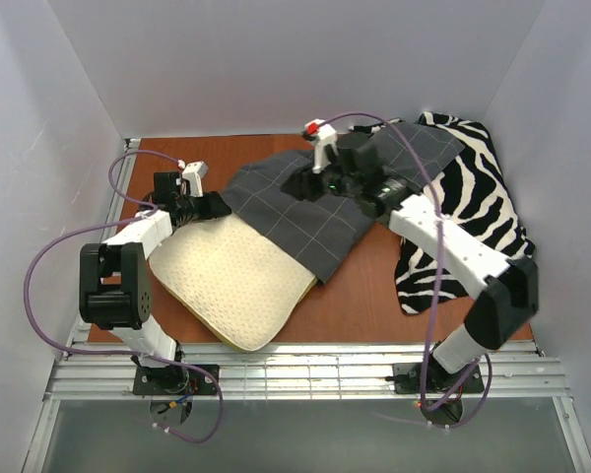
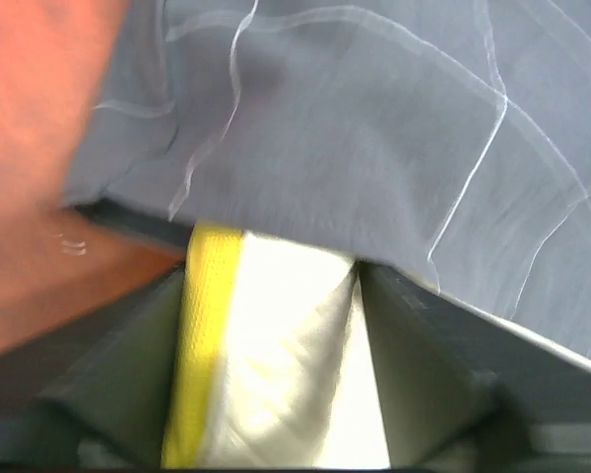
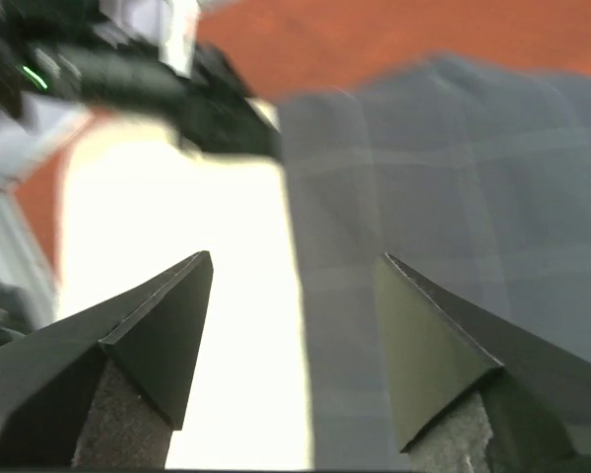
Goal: Put the pillow into the pillowcase
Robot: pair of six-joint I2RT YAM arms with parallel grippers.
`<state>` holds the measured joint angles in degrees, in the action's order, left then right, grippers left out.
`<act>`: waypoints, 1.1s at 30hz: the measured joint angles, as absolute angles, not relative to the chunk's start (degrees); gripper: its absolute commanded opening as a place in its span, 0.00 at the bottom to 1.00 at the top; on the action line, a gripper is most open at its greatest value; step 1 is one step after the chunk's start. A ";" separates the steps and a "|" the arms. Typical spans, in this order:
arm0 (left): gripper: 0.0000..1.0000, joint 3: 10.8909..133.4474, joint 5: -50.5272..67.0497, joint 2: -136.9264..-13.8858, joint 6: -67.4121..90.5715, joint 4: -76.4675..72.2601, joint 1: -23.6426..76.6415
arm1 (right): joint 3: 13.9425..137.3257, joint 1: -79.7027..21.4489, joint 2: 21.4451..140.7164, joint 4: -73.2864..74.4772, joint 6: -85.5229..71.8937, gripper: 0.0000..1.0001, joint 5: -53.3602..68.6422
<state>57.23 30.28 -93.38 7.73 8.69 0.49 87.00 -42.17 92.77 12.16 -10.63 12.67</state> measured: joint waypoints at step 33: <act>0.98 45.30 16.23 -62.83 -9.74 25.45 28.73 | 50.02 -49.54 87.07 18.92 4.27 0.28 -5.76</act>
